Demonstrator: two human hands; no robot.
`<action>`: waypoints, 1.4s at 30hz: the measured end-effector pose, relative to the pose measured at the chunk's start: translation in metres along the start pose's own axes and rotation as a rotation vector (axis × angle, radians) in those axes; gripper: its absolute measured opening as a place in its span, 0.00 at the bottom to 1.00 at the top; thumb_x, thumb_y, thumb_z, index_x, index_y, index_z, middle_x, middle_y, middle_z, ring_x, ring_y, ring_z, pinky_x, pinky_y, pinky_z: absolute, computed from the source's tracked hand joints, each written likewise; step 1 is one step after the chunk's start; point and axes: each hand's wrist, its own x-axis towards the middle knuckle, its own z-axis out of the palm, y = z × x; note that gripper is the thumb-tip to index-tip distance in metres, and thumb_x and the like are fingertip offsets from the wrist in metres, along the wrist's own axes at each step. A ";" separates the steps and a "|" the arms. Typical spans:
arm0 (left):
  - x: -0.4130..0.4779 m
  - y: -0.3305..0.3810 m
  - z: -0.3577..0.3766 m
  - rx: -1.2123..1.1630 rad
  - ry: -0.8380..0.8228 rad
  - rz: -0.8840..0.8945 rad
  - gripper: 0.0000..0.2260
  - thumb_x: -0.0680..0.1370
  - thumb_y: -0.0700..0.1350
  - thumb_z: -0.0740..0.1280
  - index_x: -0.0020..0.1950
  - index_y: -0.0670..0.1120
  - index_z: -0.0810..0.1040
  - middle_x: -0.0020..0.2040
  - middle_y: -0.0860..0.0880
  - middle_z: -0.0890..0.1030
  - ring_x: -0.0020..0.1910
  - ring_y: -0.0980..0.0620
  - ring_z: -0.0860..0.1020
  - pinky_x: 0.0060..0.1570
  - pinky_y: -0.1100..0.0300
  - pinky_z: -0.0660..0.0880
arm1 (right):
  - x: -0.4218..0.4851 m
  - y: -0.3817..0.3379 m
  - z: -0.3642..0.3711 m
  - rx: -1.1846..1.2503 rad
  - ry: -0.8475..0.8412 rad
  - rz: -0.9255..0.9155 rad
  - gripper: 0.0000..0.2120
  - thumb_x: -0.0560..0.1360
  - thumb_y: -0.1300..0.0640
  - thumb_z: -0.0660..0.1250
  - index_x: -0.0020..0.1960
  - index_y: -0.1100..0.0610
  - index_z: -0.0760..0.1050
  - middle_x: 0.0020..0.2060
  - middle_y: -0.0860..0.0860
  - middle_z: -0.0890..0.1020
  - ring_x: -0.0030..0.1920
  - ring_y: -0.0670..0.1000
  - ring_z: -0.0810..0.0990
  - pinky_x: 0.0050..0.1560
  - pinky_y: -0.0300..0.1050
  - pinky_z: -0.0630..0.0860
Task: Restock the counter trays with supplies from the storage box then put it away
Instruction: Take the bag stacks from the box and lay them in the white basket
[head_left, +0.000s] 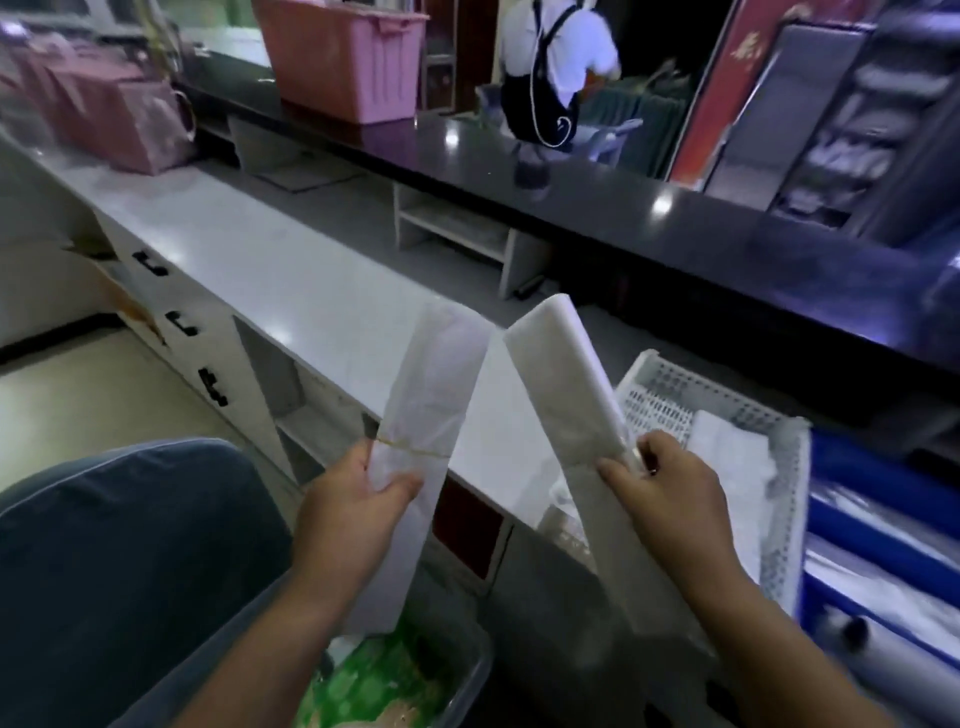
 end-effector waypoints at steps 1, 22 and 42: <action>0.003 0.013 0.016 0.009 -0.030 0.022 0.04 0.71 0.51 0.69 0.44 0.54 0.76 0.37 0.54 0.81 0.37 0.55 0.79 0.38 0.55 0.77 | 0.008 0.013 -0.014 0.061 0.011 0.040 0.11 0.70 0.48 0.69 0.36 0.52 0.71 0.31 0.47 0.77 0.32 0.48 0.75 0.30 0.44 0.72; 0.049 0.104 0.315 0.750 -0.356 0.357 0.16 0.75 0.39 0.61 0.61 0.47 0.66 0.59 0.45 0.74 0.52 0.44 0.75 0.43 0.55 0.70 | 0.080 0.217 -0.124 0.490 0.079 0.473 0.11 0.69 0.53 0.72 0.41 0.58 0.72 0.37 0.55 0.80 0.38 0.57 0.80 0.37 0.51 0.79; 0.033 0.138 0.316 0.136 -0.652 0.455 0.12 0.78 0.49 0.59 0.59 0.56 0.75 0.55 0.57 0.77 0.53 0.63 0.74 0.53 0.69 0.70 | 0.086 0.170 -0.086 0.437 0.098 0.490 0.11 0.65 0.49 0.70 0.37 0.57 0.74 0.34 0.55 0.81 0.37 0.59 0.80 0.38 0.58 0.79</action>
